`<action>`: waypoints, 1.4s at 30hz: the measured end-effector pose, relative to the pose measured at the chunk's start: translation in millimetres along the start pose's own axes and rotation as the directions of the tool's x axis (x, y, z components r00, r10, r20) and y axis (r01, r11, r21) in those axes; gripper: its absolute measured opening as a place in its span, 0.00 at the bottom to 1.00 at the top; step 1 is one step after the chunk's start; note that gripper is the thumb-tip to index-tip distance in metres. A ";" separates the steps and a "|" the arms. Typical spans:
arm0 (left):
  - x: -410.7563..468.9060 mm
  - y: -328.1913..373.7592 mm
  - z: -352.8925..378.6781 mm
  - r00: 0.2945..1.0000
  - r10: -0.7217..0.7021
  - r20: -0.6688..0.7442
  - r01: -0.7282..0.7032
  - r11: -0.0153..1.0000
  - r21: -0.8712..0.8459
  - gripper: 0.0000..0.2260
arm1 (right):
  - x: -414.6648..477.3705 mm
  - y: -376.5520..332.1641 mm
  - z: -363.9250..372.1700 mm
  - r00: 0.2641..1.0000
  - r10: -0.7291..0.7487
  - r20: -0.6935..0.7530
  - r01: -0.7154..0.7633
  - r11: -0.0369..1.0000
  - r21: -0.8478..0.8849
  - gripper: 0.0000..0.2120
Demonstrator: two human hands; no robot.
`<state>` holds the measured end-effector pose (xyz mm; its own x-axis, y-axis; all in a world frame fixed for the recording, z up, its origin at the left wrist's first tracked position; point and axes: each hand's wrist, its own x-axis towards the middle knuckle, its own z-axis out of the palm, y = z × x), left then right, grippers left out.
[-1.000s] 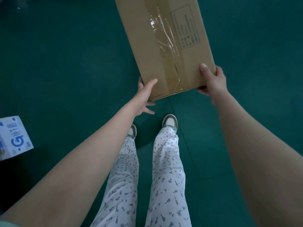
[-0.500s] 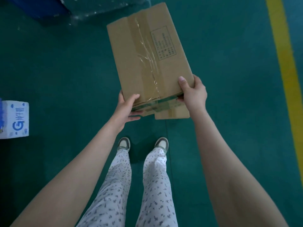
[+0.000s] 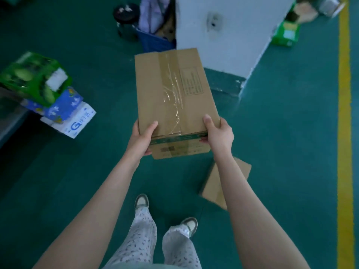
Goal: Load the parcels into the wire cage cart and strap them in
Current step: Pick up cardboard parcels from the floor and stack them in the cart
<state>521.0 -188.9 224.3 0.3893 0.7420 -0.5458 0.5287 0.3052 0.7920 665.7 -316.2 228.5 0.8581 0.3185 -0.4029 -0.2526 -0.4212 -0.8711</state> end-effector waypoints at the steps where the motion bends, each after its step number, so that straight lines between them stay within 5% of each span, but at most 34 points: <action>1: 0.7 3.4 -13.7 1.000 -0.016 -0.027 0.015 1.000 -0.020 0.27 | -2.9 -9.5 12.0 1.000 -0.010 0.022 0.010 1.000 -0.010 0.22; 7: 4.6 12.0 -112.7 0.982 -0.050 -0.182 0.023 0.988 -0.152 0.26 | -31.6 -69.2 101.8 0.976 -0.097 0.197 0.117 0.989 -0.092 0.14; 23: 35.2 -7.0 -398.6 0.872 -0.155 -0.464 -0.018 0.938 -0.347 0.30 | -137.0 -165.1 384.2 0.833 -0.205 0.514 0.326 0.933 -0.156 0.14; 42: 96.7 9.2 -569.2 0.686 -0.271 -0.675 -0.125 0.870 -0.477 0.29 | -154.7 -255.7 621.1 0.583 -0.237 0.777 0.482 0.871 -0.096 0.13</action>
<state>134.2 225.4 334.5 -0.3856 0.8292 -0.4046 0.0514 0.4571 0.8879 319.9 269.6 339.1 0.2123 0.9455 -0.2470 0.2363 -0.2950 -0.9258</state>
